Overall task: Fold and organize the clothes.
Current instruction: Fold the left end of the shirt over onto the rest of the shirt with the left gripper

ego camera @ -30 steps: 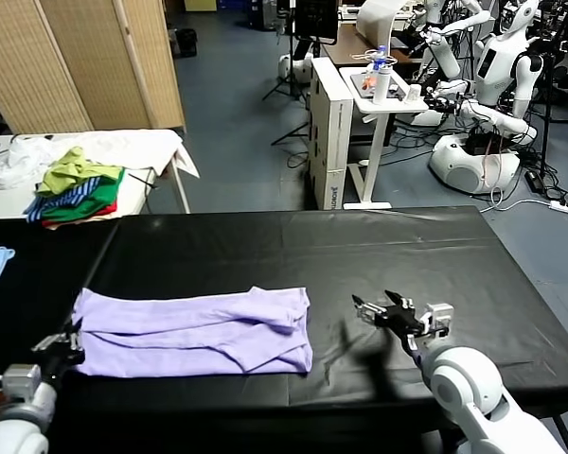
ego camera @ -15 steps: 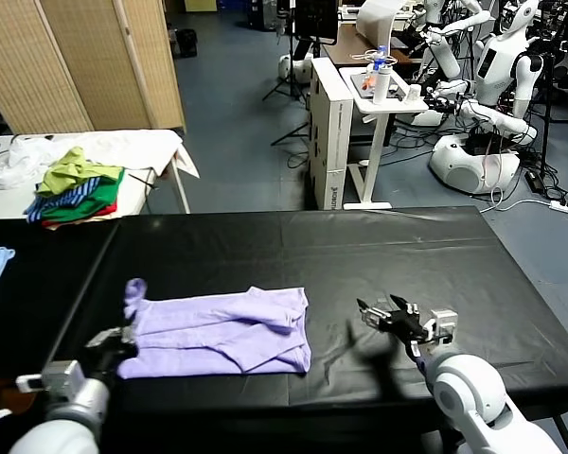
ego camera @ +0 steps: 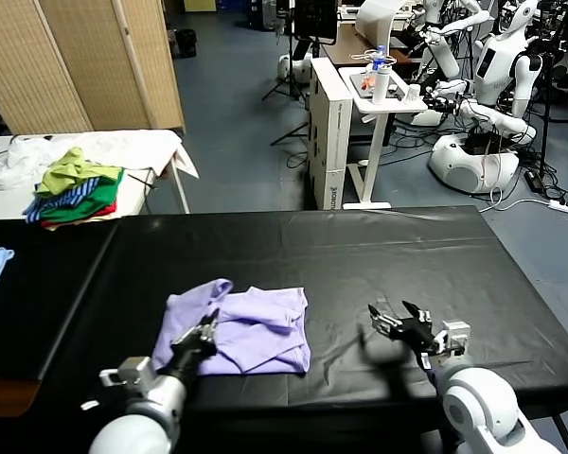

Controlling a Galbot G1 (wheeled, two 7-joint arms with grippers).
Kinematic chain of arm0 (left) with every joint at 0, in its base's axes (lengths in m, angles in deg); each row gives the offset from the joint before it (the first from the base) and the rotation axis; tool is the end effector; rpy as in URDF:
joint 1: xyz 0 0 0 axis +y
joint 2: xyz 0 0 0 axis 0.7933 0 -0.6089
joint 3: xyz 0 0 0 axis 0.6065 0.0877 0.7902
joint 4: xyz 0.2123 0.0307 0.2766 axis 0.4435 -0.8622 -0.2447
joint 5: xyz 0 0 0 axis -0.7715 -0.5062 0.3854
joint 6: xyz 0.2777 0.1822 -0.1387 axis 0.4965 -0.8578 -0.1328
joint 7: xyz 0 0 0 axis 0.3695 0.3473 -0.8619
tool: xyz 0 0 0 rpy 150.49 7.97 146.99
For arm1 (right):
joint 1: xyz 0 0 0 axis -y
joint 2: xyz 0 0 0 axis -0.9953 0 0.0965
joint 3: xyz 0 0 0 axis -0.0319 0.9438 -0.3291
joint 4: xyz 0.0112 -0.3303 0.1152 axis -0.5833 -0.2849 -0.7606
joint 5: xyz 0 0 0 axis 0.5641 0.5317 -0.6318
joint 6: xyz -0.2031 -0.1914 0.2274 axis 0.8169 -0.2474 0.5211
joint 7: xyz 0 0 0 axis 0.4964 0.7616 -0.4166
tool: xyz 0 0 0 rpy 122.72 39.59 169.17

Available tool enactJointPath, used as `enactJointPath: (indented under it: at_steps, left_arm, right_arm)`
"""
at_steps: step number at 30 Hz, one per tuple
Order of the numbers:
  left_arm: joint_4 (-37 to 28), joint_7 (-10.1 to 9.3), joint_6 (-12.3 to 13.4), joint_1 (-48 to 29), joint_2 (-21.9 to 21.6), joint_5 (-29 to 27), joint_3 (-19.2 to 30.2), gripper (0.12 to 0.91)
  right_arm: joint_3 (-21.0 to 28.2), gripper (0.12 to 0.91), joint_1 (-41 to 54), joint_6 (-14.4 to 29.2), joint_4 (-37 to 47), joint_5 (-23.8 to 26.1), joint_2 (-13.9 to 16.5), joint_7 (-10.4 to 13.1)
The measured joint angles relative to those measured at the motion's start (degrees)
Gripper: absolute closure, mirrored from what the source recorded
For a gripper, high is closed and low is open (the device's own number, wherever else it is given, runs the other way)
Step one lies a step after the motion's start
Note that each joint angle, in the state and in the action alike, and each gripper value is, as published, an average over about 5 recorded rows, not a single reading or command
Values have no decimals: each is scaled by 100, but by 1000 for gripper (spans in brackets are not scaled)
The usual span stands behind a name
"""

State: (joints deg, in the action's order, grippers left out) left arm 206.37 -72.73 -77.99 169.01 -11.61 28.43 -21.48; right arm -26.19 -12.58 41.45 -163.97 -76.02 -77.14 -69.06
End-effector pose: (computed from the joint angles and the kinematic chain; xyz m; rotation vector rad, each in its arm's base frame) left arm 0.1902 -0.0040 -0.2439 -0.2555 -2.7115 0.4469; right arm 0.2500 -0.0770 -0.2576 0.2191 -2.6455 -0.0774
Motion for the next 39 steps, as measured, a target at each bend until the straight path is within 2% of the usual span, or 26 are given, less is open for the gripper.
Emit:
enactJointPath:
  at_steps: [11, 20, 28, 36, 39]
  left_arm:
    - [-231, 51, 0, -490, 78, 429, 637, 846]
    - [-300, 120, -9, -695, 41, 664, 777, 846]
    - [-482, 197, 43, -831, 103, 569, 937, 846]
    - [-756, 241, 110, -907, 265, 267, 1090, 846]
    - [-835, 304, 127, -874, 282, 103, 1117, 808]
  right_arm:
    - [-129, 118, -152, 2, -14, 49, -22, -5]
    - [-24, 118, -138, -18, 16, 137, -128, -6]
    - [37, 118, -106, -37, 33, 192, -157, -8]
    - [62, 118, -31, -43, -4, 168, -35, -43]
    - [117, 118, -3, -52, -58, 132, 29, -96]
